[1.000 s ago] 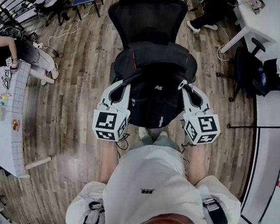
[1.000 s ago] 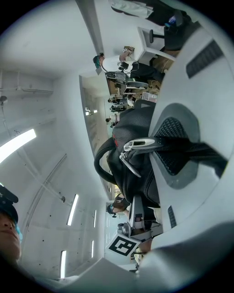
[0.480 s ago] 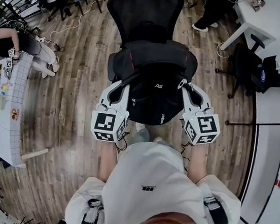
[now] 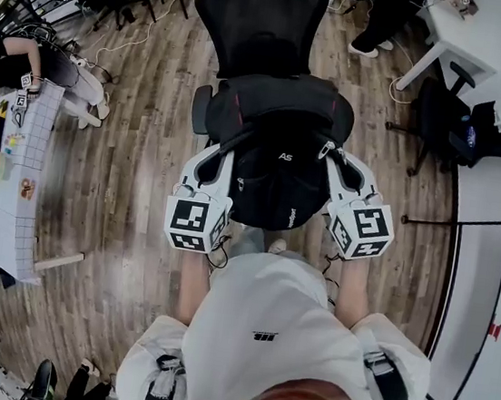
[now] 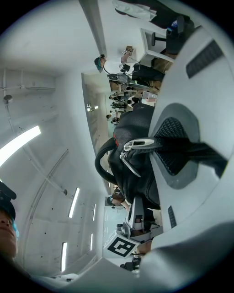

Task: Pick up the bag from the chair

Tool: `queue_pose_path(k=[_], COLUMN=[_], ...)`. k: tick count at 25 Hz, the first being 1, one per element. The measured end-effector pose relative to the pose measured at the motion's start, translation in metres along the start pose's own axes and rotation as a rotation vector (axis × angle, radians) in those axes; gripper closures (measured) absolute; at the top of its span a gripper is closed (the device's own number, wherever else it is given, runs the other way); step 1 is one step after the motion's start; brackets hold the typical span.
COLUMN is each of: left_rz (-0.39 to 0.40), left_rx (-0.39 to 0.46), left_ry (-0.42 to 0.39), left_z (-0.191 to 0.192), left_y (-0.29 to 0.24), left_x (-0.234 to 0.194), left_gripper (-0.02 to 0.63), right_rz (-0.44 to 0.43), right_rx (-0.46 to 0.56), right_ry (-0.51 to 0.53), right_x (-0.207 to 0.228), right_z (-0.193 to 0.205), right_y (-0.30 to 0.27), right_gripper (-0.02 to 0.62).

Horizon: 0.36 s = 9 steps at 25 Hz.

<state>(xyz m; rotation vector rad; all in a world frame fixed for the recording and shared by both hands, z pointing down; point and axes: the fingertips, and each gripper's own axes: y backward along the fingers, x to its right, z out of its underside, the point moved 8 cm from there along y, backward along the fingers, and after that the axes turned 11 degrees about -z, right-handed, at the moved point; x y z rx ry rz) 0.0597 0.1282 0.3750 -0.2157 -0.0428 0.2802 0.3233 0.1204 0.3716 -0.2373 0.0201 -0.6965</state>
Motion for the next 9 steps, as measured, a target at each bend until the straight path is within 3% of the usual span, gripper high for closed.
queue_pose_path(k=[9], left_rz=[-0.016], left_rx=[0.001], left_ry=[-0.004], left_z=[-0.001], left_y=[0.008], left_x=[0.012], left_gripper=[0.586], right_rz=[-0.015], right_rx=[0.002], right_ry=[-0.001], right_x=[0.002], right_z=[0.004], right_y=[0.013], right_gripper=[0.584])
